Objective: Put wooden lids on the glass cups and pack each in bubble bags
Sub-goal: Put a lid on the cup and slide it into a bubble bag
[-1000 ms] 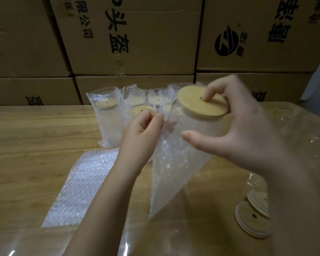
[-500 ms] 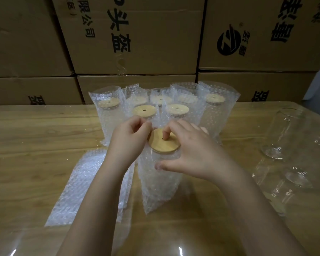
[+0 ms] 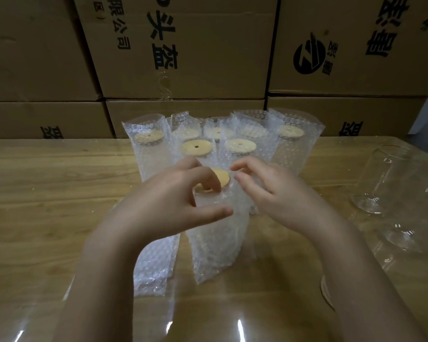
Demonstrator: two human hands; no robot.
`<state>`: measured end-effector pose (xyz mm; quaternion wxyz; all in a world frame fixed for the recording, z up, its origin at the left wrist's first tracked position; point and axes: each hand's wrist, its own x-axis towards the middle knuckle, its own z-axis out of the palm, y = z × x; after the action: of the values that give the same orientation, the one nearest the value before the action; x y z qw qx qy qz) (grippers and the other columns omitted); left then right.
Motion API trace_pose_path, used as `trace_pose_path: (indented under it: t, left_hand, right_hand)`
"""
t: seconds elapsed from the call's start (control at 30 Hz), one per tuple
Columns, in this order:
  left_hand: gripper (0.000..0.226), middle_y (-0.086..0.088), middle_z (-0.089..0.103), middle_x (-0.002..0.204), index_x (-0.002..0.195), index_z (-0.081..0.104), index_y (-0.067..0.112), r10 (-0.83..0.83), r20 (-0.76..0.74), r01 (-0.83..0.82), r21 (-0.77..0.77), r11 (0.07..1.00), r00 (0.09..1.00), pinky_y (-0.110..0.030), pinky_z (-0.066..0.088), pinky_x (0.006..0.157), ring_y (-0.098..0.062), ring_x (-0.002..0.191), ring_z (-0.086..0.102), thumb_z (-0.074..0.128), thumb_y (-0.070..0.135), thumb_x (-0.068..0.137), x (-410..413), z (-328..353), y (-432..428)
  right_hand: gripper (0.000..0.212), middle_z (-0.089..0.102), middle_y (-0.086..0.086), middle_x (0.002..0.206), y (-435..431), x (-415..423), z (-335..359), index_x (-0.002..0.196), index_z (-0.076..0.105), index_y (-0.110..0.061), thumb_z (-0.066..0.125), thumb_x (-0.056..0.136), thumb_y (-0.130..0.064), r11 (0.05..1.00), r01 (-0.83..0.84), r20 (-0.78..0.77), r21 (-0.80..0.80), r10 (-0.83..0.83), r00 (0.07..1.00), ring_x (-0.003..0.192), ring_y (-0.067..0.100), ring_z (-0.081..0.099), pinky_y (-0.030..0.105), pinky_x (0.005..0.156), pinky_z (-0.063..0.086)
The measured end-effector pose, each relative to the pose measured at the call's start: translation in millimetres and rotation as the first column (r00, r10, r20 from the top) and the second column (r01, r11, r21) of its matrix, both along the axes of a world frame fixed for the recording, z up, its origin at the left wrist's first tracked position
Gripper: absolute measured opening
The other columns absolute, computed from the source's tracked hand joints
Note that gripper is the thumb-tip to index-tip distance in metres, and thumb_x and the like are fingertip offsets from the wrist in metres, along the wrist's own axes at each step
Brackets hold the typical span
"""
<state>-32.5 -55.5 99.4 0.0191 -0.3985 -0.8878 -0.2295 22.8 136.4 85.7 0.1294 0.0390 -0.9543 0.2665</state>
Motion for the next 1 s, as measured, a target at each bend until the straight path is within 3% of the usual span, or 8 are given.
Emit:
trace_pose_path:
  t: [0.1, 0.17, 0.27, 0.47, 0.67, 0.8, 0.93, 1.0]
  left_hand:
    - [0.037, 0.022, 0.047, 0.096, 0.098, 0.051, 0.042, 0.091, -0.069, -0.098, -0.105, 0.990, 0.994, -0.018, 0.047, 0.067, 0.003, 0.075, 0.052, 0.059, 0.063, 0.070, -1.1, 1.2, -0.9]
    - [0.025, 0.017, 0.051, 0.085, 0.097, 0.051, 0.037, 0.138, -0.117, -0.154, -0.138, 0.978, 0.983, -0.020, 0.045, 0.062, 0.002, 0.071, 0.049, 0.064, 0.049, 0.080, -3.3, 0.7, -2.6]
    - [0.012, 0.014, 0.050, 0.076, 0.087, 0.052, 0.034, 0.152, -0.146, -0.170, -0.123, 0.978, 0.978, -0.021, 0.037, 0.056, 0.000, 0.065, 0.046, 0.064, 0.035, 0.087, -2.8, 1.5, -3.8]
    - [0.006, 0.021, 0.059, 0.080, 0.080, 0.057, 0.031, 0.069, -0.133, -0.060, 0.071, 0.996, 0.989, -0.026, 0.050, 0.064, 0.001, 0.068, 0.058, 0.063, 0.032, 0.081, 5.2, 11.3, -8.8]
    - [0.009, 0.000, 0.064, 0.077, 0.084, 0.063, 0.009, 0.173, -0.294, -0.096, 0.260, 0.961, 0.940, -0.044, 0.052, 0.065, -0.019, 0.072, 0.061, 0.071, 0.011, 0.084, -2.8, 6.8, -10.8]
    - [0.012, -0.002, 0.066, 0.079, 0.080, 0.060, 0.010, 0.194, -0.307, -0.106, 0.280, 0.954, 0.932, -0.045, 0.053, 0.066, -0.023, 0.074, 0.064, 0.072, 0.008, 0.083, -5.5, 4.1, -11.8]
    - [0.017, 0.017, 0.067, 0.084, 0.079, 0.063, 0.021, 0.159, -0.185, -0.102, 0.283, 0.954, 0.970, -0.020, 0.051, 0.076, 0.000, 0.086, 0.064, 0.073, 0.007, 0.080, -5.6, 6.3, -20.2]
    - [0.019, 0.021, 0.067, 0.086, 0.083, 0.067, 0.024, 0.131, -0.177, -0.085, 0.246, 0.966, 0.975, -0.018, 0.050, 0.079, 0.005, 0.088, 0.061, 0.072, 0.006, 0.081, -6.3, 7.1, -24.2]
  right_hand:
    - [0.036, 0.058, -0.011, 0.119, 7.6, -4.4, -4.6, 0.118, 0.058, -0.026, 0.037, 0.096, -0.006, 0.996, 0.041, -0.100, 0.074, -0.034, 0.994, 0.115, 0.010, 0.049, 0.042, 0.102, 0.037]
    - [0.042, 0.050, -0.005, 0.122, 11.3, -8.4, -8.9, 0.114, 0.062, -0.023, 0.041, 0.091, 0.004, 0.987, 0.095, -0.176, 0.132, -0.071, 0.982, 0.117, 0.014, 0.044, 0.039, 0.101, 0.038]
    - [0.032, 0.041, -0.001, 0.121, 14.3, -12.4, -15.3, 0.114, 0.063, -0.025, 0.049, 0.094, -0.005, 0.972, 0.154, -0.212, 0.177, -0.115, 0.971, 0.112, 0.017, 0.042, 0.037, 0.092, 0.044]
    - [0.013, 0.056, -0.012, 0.100, 18.8, -14.7, -14.8, 0.101, 0.060, -0.021, 0.048, 0.098, -0.026, 0.949, 0.196, -0.264, 0.249, -0.128, 0.956, 0.098, 0.014, 0.053, 0.031, 0.085, 0.035]
    - [0.010, 0.053, -0.016, 0.085, 20.7, -1.3, 1.6, 0.091, 0.061, -0.021, 0.054, 0.095, -0.027, 0.948, 0.239, -0.413, 0.211, -0.135, 0.901, 0.082, 0.007, 0.048, 0.027, 0.083, 0.028]
    - [0.010, 0.055, -0.021, 0.086, 21.7, 6.5, 9.8, 0.089, 0.058, -0.029, 0.051, 0.092, -0.035, 0.976, 0.122, -0.323, 0.182, -0.058, 0.945, 0.086, 0.004, 0.052, 0.028, 0.085, 0.034]
    - [0.023, 0.052, -0.027, 0.104, 32.6, 12.6, 10.3, 0.101, 0.055, -0.046, 0.043, 0.083, -0.054, 0.999, -0.034, -0.031, 0.041, 0.035, 0.999, 0.097, -0.010, 0.050, 0.019, 0.083, 0.042]
    - [0.022, 0.053, -0.027, 0.104, 36.5, 12.5, 7.5, 0.100, 0.057, -0.045, 0.045, 0.083, -0.052, 0.999, -0.026, 0.011, 0.037, 0.026, 1.000, 0.095, -0.011, 0.051, 0.017, 0.081, 0.044]
